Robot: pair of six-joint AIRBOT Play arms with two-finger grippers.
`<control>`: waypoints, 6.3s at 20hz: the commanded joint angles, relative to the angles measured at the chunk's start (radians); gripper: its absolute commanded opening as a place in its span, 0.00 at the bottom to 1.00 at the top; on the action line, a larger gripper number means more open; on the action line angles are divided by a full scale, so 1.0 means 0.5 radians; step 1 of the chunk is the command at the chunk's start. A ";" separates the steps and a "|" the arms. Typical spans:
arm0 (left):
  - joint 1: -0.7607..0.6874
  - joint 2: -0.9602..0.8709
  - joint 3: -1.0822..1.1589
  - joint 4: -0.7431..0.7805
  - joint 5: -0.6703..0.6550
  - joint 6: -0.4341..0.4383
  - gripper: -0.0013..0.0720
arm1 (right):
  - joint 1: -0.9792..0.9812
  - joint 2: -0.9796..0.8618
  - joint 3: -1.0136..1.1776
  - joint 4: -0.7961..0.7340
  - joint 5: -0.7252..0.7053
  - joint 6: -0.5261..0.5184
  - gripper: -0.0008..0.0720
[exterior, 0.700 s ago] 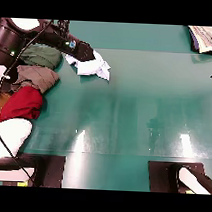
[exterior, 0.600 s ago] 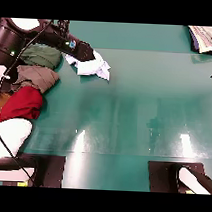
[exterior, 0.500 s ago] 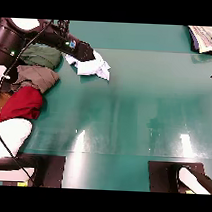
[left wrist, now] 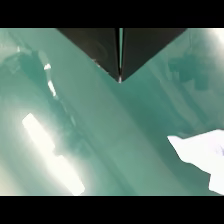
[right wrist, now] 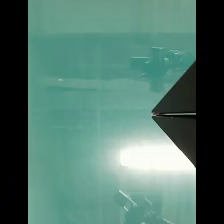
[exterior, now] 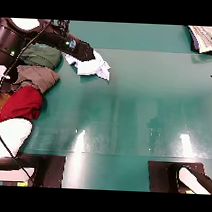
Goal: Fold the shirts.
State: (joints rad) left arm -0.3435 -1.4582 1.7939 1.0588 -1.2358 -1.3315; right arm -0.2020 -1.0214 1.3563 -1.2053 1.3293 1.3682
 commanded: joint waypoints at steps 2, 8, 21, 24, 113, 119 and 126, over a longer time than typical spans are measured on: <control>-0.002 -0.001 0.000 -0.043 0.175 -0.007 0.12 | 0.002 -0.001 0.002 0.027 -0.076 0.001 0.03; 0.063 -0.134 -0.105 0.800 0.595 -0.522 0.94 | 0.002 -0.002 0.002 0.070 -0.079 0.000 0.03; 0.391 -0.912 -0.100 -0.037 0.823 -0.410 0.29 | 0.002 -0.002 0.002 0.073 -0.095 0.000 0.03; 0.391 -0.910 0.112 -0.040 0.584 -0.407 0.05 | 0.002 -0.001 0.040 0.072 -0.092 0.000 0.03; 0.224 0.333 -0.659 0.425 0.403 0.246 0.06 | 1.412 -0.510 -0.690 0.411 -0.856 0.224 0.03; 0.223 0.706 -0.105 0.478 0.410 0.246 0.06 | 0.739 0.062 -0.198 -0.113 -0.481 0.301 0.02; 0.223 1.024 0.172 0.349 0.385 0.247 0.06 | 0.529 0.315 0.456 -0.234 -0.260 0.185 0.02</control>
State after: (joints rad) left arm -0.2333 -1.0084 1.8324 1.2694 -1.0389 -1.2076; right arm 0.0990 -0.9134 1.4647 -1.2808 1.1408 1.4933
